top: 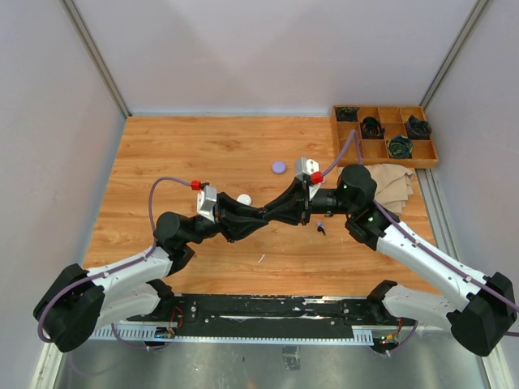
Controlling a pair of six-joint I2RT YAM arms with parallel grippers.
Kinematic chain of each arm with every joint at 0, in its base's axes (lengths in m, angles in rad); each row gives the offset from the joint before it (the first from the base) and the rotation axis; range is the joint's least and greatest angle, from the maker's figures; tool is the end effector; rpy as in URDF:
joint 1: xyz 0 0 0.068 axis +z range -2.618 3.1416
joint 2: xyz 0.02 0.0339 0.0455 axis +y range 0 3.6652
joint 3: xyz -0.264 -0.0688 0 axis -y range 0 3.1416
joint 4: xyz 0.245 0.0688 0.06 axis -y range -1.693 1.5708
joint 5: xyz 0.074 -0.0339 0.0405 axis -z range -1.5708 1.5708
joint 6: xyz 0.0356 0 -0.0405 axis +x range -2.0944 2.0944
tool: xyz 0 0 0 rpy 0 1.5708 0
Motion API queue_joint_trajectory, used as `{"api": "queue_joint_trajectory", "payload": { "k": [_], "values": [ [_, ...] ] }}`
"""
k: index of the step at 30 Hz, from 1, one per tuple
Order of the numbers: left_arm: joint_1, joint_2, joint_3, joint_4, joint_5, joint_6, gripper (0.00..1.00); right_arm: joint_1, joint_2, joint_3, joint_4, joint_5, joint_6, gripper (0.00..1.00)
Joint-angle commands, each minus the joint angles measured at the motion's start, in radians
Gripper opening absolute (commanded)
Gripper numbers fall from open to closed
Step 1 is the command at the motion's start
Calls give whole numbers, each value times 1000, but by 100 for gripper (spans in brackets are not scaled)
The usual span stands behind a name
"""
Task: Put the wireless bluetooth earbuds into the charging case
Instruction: Pick up the charging case at the center of the board.
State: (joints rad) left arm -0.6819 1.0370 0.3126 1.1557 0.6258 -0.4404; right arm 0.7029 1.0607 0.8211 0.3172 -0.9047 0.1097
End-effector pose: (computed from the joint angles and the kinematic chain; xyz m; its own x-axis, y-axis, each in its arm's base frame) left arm 0.1440 -0.1437 0.2663 -0.1003 -0.3636 -0.9261 0.9741 0.1535 -0.1658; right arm 0.1643 0.1759 0.3515 -0.0504 0.0459 -0.9977 -0.9980 -0.0405 0.0486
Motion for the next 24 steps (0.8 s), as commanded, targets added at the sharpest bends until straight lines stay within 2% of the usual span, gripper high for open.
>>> {"api": "queue_joint_trajectory", "payload": {
  "k": [1, 10, 16, 24],
  "values": [
    [7, 4, -8, 45, 8, -3, 33, 18, -11, -11, 46, 6, 8, 3],
    [6, 18, -8, 51, 11, -14, 38, 17, -35, -19, 53, 26, 11, 3],
    [7, 18, -9, 49, 18, -15, 39, 17, -38, -22, 58, 27, 13, 3],
    [7, 18, -13, 69, 27, -9, 29, 18, -16, -19, 53, 12, 13, 4]
  ]
}}
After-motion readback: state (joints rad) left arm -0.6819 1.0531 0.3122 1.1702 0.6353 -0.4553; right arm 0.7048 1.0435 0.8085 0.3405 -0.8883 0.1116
